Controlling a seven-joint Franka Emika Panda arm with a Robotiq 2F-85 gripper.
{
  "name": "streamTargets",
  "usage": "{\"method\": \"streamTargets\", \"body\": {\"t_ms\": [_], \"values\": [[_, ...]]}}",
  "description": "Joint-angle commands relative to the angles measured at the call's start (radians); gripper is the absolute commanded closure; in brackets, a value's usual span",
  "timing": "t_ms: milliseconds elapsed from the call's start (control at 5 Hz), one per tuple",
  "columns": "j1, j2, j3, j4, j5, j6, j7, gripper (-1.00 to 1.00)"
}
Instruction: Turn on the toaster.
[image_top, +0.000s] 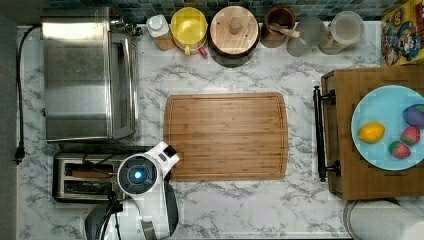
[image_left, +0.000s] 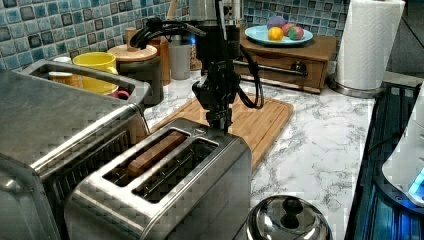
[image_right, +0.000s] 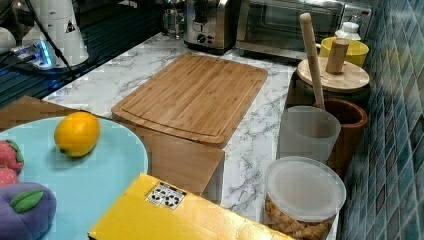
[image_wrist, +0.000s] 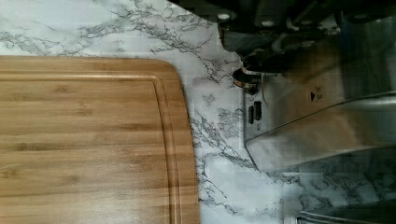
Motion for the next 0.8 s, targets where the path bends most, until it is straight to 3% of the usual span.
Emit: {"method": "streamTargets", "body": {"t_ms": [200,800], "values": [[0.057,0.228,0.064,-0.1,-0.081,0.032,0.145,1.0],[0.073,0.289,0.074,-0.142,-0.079,0.062,0.146,1.0]]}}
